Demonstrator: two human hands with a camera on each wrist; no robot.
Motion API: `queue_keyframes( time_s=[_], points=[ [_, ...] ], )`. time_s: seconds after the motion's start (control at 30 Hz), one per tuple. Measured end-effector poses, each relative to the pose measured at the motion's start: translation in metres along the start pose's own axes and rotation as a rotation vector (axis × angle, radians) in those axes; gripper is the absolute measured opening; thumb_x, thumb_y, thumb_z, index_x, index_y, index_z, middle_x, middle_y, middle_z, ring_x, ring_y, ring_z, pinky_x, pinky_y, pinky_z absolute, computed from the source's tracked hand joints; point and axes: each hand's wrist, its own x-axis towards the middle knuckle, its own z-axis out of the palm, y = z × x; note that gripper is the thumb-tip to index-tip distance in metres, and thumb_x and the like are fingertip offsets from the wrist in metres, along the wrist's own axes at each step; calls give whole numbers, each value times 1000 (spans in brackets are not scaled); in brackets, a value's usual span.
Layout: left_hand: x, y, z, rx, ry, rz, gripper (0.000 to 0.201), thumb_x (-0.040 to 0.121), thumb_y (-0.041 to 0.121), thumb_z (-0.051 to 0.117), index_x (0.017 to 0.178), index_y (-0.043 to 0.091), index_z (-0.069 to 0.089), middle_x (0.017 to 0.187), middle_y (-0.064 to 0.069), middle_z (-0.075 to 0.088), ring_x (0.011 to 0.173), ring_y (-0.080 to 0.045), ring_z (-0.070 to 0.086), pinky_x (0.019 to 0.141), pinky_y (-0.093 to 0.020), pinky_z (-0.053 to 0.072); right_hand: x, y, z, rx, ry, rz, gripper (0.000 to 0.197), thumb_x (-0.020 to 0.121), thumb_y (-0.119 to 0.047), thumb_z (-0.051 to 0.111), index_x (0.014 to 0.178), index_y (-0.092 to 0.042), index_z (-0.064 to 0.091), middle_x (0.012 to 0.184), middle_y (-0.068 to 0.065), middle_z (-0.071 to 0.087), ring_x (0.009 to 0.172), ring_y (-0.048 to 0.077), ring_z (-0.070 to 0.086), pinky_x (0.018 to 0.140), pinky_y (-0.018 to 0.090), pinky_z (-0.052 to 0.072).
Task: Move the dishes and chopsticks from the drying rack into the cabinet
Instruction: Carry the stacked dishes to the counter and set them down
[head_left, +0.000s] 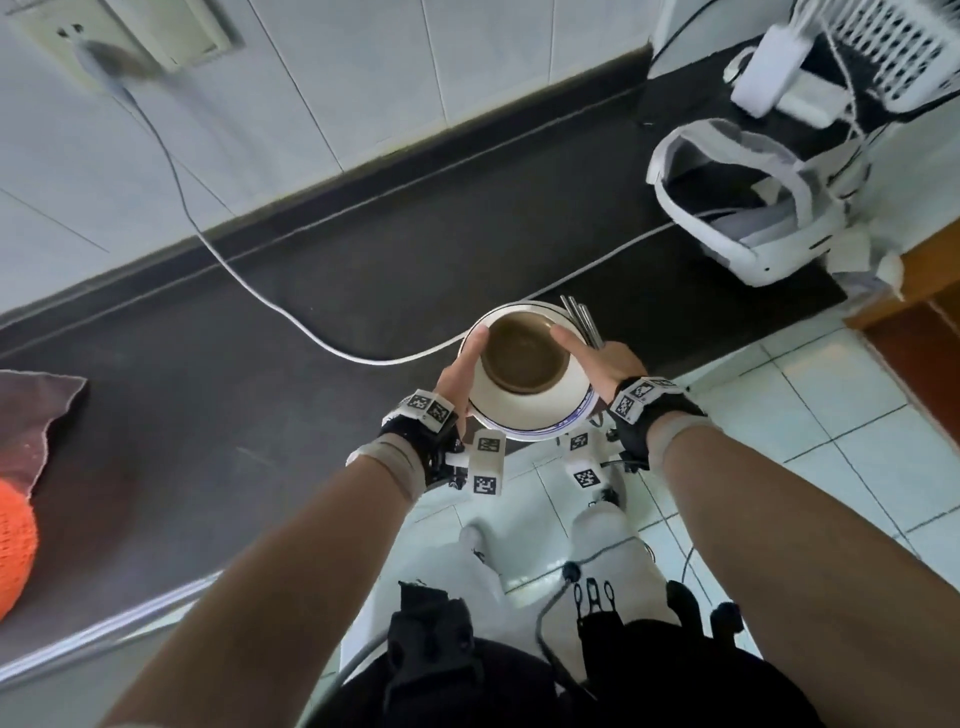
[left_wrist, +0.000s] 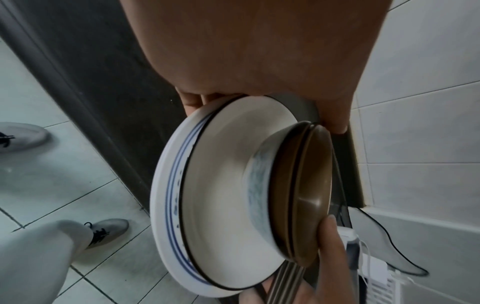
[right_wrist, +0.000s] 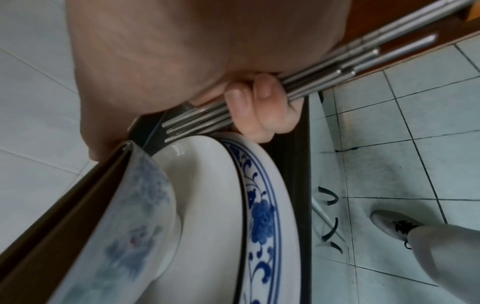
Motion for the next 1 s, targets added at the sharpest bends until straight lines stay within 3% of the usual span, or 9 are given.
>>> queue_keyframes(
  time_s=[0.07, 0.2, 0.27, 0.37, 0.57, 0.73, 0.87, 0.93, 1.0],
  points=[
    [2, -1, 12, -28, 72, -37, 101, 52, 90, 68, 127, 22, 70, 117, -5, 78, 113, -28, 70, 108, -46, 50, 19, -3, -7, -61, -42, 0, 113, 59, -99, 48, 126, -8, 57, 115, 9, 64, 97, 30, 60, 85, 40, 46],
    [21, -8, 29, -29, 228, -78, 132, 33, 101, 61, 136, 19, 63, 127, -7, 72, 117, -29, 65, 108, -47, 49, 44, -14, -25, -148, -108, -49, 111, 66, -94, 49, 135, -8, 54, 125, 11, 62, 102, 30, 57, 87, 37, 42],
    [21, -5, 37, -63, 267, -94, 126, 40, 96, 60, 137, 16, 62, 128, -9, 71, 118, -30, 65, 107, -44, 50, 53, -21, -31, -182, -150, -69, 118, 62, -97, 48, 140, -8, 50, 137, 12, 59, 119, 32, 58, 94, 40, 43],
    [23, -5, 44, -144, 321, -106, 115, 44, 91, 61, 133, 19, 66, 125, -8, 73, 117, -29, 67, 106, -43, 52, 64, -29, -35, -234, -202, -87, 120, 61, -97, 49, 143, -9, 48, 142, 13, 56, 128, 34, 55, 101, 42, 42],
    [53, -25, 40, -161, 402, -141, 131, 25, 101, 64, 128, 21, 69, 125, -7, 72, 112, -28, 70, 103, -47, 56, 81, -38, -36, -349, -205, -123, 124, 57, -102, 40, 139, -10, 52, 136, 12, 60, 123, 35, 58, 103, 45, 46],
    [92, -49, 26, -124, 437, -125, 117, 36, 101, 65, 124, 24, 69, 127, -11, 72, 116, -33, 70, 105, -52, 54, 89, -42, -32, -426, -158, -146, 125, 58, -103, 27, 139, -11, 52, 136, 16, 57, 121, 39, 57, 102, 49, 46],
    [95, -47, 21, -81, 426, -128, 110, 30, 99, 69, 112, 25, 73, 121, -9, 75, 113, -32, 71, 104, -50, 55, 94, -38, -31, -366, -108, -151, 91, 85, -85, 19, 142, -18, 44, 137, 18, 53, 122, 39, 54, 101, 46, 42],
    [76, -29, 23, -63, 425, -116, 98, 37, 94, 69, 104, 24, 74, 118, -9, 75, 113, -32, 70, 106, -49, 54, 98, -37, -33, -334, -53, -182, 72, 94, -73, 23, 138, -21, 45, 130, 18, 57, 114, 39, 57, 91, 43, 42],
    [65, -16, 23, -56, 435, -99, 96, 45, 88, 65, 112, 21, 74, 124, -13, 73, 120, -36, 66, 110, -51, 51, 102, -39, -38, -339, 3, -243, 59, 101, -61, 28, 127, -13, 51, 116, 17, 62, 102, 38, 61, 81, 38, 40]
  ],
)
